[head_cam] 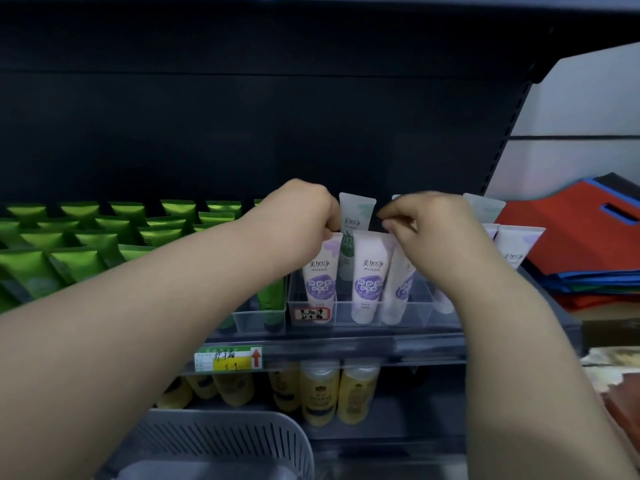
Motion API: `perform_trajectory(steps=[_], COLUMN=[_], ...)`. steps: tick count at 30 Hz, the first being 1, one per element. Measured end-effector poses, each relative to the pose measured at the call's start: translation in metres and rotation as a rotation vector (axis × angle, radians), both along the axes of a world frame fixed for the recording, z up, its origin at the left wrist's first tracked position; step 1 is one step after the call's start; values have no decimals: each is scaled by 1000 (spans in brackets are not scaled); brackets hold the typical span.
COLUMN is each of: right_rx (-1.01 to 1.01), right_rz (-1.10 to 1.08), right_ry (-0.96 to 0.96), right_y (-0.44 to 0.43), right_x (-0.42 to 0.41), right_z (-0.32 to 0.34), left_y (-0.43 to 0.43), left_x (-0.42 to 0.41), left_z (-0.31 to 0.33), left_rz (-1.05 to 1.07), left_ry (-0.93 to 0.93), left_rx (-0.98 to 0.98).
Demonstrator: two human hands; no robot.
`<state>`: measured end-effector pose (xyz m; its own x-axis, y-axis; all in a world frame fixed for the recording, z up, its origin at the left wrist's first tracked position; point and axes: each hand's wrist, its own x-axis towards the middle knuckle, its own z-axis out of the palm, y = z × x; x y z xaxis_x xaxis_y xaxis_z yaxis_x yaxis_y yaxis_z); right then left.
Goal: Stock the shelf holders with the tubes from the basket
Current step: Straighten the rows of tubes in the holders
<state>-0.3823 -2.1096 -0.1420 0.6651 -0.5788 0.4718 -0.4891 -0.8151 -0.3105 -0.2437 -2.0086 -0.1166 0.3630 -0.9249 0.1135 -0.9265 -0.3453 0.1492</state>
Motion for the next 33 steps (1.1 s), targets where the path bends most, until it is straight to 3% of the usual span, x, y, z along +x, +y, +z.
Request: perform_trajectory(steps=[5, 9, 20, 33], right_rx=[-28, -61, -213, -266], right_rz=[-104, -162, -332, -281], right_ry=[-72, -36, 123, 115], right_y=[-14, -33, -57, -76], right_x=[-26, -46, -69, -71], right_z=[8, 1, -24, -30], left_y=[-9, -24, -81, -91], left_x=[-14, -33, -62, -74], left_z=[7, 12, -2, -4], left_rz=[-95, -227, -244, -255], left_ry=[-87, -51, -193, 10], left_rx=[-72, -158, 53, -53])
